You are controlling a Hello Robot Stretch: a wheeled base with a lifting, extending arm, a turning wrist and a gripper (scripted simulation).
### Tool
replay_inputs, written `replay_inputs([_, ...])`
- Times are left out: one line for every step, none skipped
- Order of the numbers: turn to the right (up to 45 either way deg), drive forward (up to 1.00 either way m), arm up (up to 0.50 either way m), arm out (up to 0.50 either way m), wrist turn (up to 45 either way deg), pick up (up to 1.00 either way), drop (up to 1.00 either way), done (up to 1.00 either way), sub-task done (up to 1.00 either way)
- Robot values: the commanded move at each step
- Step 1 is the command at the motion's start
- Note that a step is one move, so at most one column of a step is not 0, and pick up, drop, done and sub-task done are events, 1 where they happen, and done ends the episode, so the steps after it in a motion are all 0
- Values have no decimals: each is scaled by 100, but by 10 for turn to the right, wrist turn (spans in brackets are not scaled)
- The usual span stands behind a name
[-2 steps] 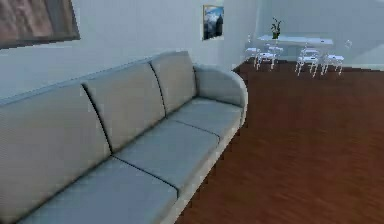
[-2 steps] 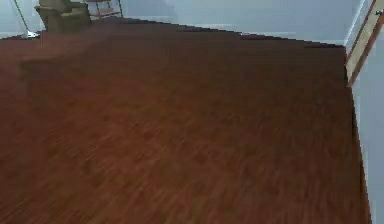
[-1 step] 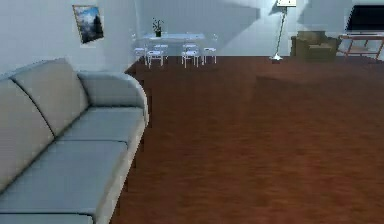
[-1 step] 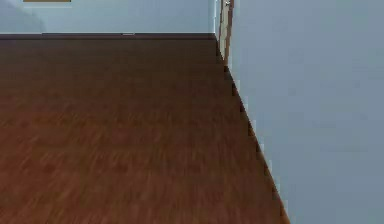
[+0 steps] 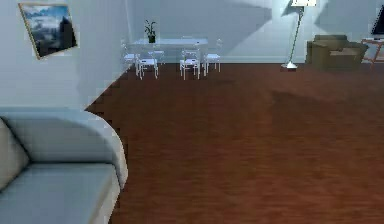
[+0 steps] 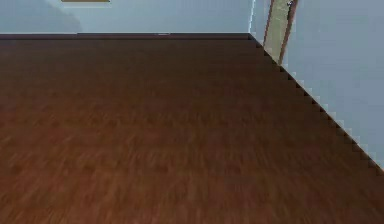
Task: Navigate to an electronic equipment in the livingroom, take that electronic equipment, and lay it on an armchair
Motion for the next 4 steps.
replay_inputs([0, 100, 0, 0, 0, 0, 0, 0, 0])
replay_inputs([0, 100, 0, 0, 0, 0, 0, 0, 0])
replay_inputs([0, 100, 0, 0, 0, 0, 0, 0, 0])
replay_inputs([0, 75, 0, 0, 0, 0, 0, 0, 0])
